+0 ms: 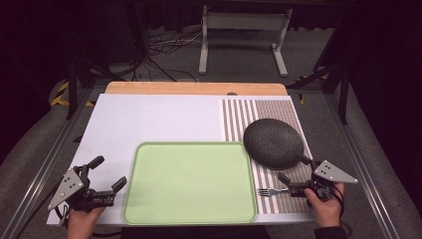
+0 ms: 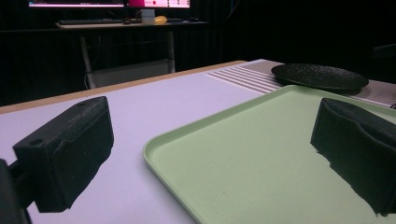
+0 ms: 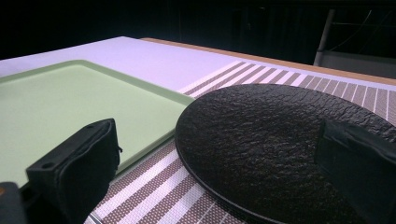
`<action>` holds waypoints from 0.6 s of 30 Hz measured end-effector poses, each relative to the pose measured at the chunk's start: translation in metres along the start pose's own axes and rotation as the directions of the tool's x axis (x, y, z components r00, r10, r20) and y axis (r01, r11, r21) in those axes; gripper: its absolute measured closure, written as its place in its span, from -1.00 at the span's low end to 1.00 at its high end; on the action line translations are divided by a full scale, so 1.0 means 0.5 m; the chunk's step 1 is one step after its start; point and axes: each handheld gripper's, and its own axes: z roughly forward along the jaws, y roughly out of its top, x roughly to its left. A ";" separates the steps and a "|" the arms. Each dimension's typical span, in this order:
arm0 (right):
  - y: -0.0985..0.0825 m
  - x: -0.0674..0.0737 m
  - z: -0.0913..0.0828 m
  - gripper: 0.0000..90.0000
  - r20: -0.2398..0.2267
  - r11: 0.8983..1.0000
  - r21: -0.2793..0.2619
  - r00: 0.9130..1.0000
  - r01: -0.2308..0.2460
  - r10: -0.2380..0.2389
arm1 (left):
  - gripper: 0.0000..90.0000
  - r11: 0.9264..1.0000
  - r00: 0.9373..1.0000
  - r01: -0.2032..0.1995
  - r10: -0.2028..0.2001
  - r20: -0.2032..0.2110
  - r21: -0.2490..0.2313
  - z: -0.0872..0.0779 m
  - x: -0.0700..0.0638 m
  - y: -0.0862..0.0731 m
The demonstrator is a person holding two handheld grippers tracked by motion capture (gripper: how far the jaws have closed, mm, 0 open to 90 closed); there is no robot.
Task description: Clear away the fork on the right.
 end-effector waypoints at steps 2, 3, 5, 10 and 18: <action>0.000 0.000 0.000 -0.99 0.001 1.000 0.002 1.000 -0.001 0.001 | -1.00 1.000 1.000 0.002 -0.002 -0.001 0.000 0.000 0.000 0.000; 0.000 0.000 0.000 -0.99 0.002 1.000 0.004 1.000 0.000 0.000 | -1.00 1.000 1.000 0.002 -0.002 -0.001 -0.001 0.000 -0.001 0.000; -0.001 0.000 0.000 -0.99 0.002 1.000 0.003 1.000 -0.002 0.002 | -1.00 1.000 1.000 0.000 0.000 0.000 -0.001 0.000 0.000 0.000; -0.001 -0.001 0.000 -0.99 -0.001 1.000 0.006 1.000 0.001 -0.001 | -1.00 1.000 1.000 -0.001 0.001 0.002 0.000 0.001 0.000 0.000; 0.000 0.002 0.001 -0.99 -0.002 1.000 0.009 1.000 0.008 -0.008 | -1.00 1.000 1.000 -0.001 0.001 0.004 -0.002 0.000 0.000 0.001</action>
